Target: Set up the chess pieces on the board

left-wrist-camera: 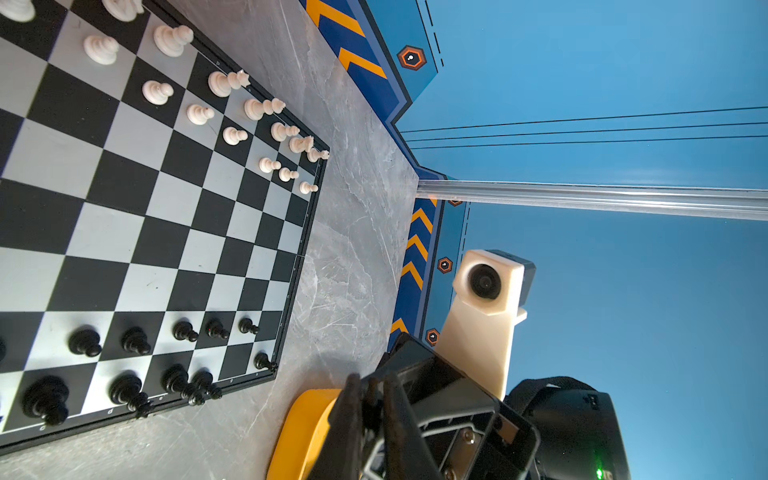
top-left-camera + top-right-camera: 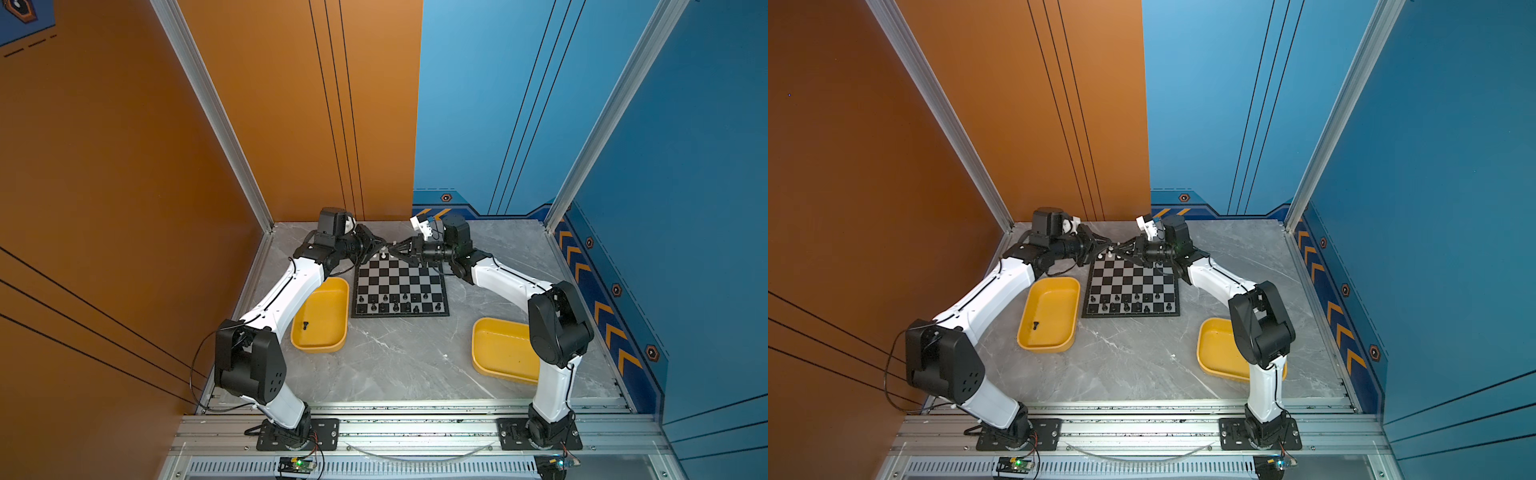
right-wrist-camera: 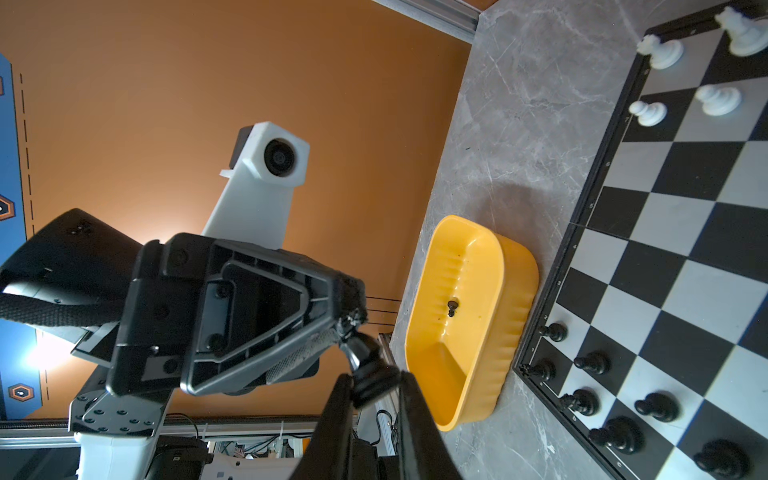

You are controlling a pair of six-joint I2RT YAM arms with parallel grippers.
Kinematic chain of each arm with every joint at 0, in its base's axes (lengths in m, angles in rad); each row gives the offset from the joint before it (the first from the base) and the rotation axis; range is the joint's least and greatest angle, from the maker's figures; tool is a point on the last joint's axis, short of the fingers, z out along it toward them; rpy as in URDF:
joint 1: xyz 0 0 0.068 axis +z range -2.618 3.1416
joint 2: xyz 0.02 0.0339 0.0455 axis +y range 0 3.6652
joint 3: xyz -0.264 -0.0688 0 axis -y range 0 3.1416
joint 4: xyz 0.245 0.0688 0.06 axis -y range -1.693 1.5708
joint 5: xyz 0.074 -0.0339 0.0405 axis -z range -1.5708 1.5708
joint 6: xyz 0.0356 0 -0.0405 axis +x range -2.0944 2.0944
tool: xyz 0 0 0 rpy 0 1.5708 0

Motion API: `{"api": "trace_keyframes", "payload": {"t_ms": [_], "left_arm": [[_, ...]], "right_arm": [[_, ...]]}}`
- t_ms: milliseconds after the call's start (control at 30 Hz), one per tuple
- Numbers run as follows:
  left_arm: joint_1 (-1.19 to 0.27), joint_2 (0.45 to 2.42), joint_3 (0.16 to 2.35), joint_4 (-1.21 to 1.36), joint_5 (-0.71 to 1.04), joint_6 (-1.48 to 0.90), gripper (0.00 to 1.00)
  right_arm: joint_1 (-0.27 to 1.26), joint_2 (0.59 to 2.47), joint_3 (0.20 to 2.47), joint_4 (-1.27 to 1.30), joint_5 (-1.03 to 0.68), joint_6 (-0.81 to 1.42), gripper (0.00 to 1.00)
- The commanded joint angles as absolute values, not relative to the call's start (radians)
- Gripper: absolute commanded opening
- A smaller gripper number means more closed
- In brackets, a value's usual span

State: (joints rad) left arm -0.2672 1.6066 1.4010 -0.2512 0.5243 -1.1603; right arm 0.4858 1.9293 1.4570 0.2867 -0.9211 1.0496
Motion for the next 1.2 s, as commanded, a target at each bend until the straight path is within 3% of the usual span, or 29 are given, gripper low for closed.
{"api": "trace_keyframes", "payload": {"t_ms": [0, 867, 1100, 1167], "left_arm": [[-0.263, 1.577, 1.397, -0.255, 0.523, -1.153, 0.12], [-0.261, 1.553, 1.391, -0.291, 0.557, -1.121, 0.17], [-0.261, 1.548, 1.382, -0.301, 0.566, -1.114, 0.14], [-0.258, 1.548, 1.376, -0.309, 0.568, -1.109, 0.13]], "right_arm": [[0.489, 1.867, 1.446, 0.278, -0.940, 1.023, 0.20], [0.514, 1.854, 1.434, 0.272, -0.911, 1.019, 0.20], [0.520, 1.851, 1.434, 0.269, -0.901, 1.015, 0.19], [0.522, 1.847, 1.435, 0.255, -0.895, 1.005, 0.14]]}}
